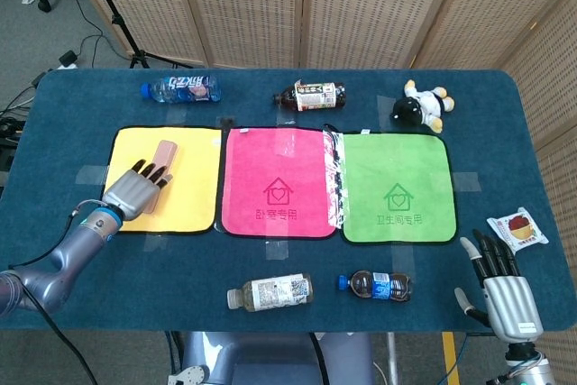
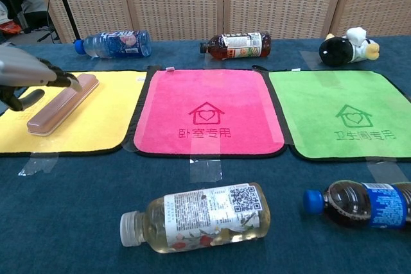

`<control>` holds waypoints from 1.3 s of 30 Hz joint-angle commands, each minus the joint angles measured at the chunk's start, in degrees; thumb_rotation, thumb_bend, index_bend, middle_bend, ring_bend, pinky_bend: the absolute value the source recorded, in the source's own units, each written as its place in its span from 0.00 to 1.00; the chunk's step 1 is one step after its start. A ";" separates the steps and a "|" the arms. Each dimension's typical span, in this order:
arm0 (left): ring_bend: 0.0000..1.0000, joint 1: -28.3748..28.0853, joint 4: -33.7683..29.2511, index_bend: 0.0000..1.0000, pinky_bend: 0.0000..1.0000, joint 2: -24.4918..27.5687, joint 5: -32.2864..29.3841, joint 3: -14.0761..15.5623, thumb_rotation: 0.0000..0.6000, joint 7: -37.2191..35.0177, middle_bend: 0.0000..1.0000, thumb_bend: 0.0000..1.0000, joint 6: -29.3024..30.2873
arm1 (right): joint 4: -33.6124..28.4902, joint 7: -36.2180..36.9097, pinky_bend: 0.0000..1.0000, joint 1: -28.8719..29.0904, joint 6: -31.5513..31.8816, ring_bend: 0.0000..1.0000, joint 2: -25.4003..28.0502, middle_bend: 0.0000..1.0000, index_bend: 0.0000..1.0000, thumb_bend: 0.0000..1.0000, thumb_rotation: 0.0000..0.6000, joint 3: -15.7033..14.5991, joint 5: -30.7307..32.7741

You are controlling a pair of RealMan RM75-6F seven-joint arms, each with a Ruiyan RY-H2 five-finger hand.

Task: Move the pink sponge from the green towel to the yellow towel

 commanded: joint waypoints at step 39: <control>0.00 45.55 -22.69 0.00 0.02 3.11 36.29 3.15 1.00 -7.85 0.00 0.12 47.10 | -7.77 -3.08 0.00 2.33 -0.79 0.00 2.82 0.00 0.07 0.34 1.00 0.08 -4.04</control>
